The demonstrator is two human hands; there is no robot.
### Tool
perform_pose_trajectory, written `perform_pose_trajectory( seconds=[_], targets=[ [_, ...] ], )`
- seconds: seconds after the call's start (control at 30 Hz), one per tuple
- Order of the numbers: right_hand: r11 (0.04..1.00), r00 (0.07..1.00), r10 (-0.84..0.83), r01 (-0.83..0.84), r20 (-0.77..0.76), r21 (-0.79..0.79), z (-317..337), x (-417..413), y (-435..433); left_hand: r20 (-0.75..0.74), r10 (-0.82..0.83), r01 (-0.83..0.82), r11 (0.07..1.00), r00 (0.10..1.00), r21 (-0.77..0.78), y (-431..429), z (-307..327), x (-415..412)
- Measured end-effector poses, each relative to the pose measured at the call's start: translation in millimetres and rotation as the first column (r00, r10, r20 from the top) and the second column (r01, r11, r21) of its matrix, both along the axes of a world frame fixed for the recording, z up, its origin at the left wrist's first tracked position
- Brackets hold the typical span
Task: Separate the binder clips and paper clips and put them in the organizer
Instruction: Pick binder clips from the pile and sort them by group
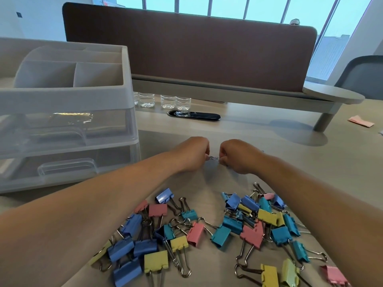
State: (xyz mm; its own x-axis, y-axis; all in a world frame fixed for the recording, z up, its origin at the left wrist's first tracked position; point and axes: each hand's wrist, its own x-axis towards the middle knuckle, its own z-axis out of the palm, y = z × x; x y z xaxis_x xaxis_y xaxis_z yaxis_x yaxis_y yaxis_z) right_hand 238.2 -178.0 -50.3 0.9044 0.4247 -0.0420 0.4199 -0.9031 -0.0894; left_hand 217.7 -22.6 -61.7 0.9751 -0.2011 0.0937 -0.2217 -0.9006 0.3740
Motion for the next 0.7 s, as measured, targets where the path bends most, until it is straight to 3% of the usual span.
perform_pose_trajectory(
  seconds=[0.1, 0.23, 0.4, 0.7],
  targets=[
    [1.000, 1.000, -0.005, 0.005, 0.023, 0.022, -0.8, -0.8, -0.9, -0.002, 0.000, 0.000, 1.000, 1.000, -0.015, -0.9, 0.0, -1.6],
    [0.977, 0.998, -0.063, 0.067, -0.028, 0.204, 1.5, 2.7, -4.2, -0.010, 0.004, -0.005, 0.998, 1.000, -0.059, 0.0, 0.2, -3.0],
    [0.946, 0.994, -0.083, 0.099, -0.064, 0.308, 11.7, 2.4, -10.5, -0.021, 0.032, -0.034, 0.993, 0.999, -0.110, 2.3, 1.4, -6.0],
    [0.826, 0.968, -0.104, 0.211, -0.228, 0.523, 25.3, -30.6, -24.0, -0.052, 0.063, -0.073, 0.973, 0.997, -0.218, 3.5, 9.3, -27.5]
  ],
)
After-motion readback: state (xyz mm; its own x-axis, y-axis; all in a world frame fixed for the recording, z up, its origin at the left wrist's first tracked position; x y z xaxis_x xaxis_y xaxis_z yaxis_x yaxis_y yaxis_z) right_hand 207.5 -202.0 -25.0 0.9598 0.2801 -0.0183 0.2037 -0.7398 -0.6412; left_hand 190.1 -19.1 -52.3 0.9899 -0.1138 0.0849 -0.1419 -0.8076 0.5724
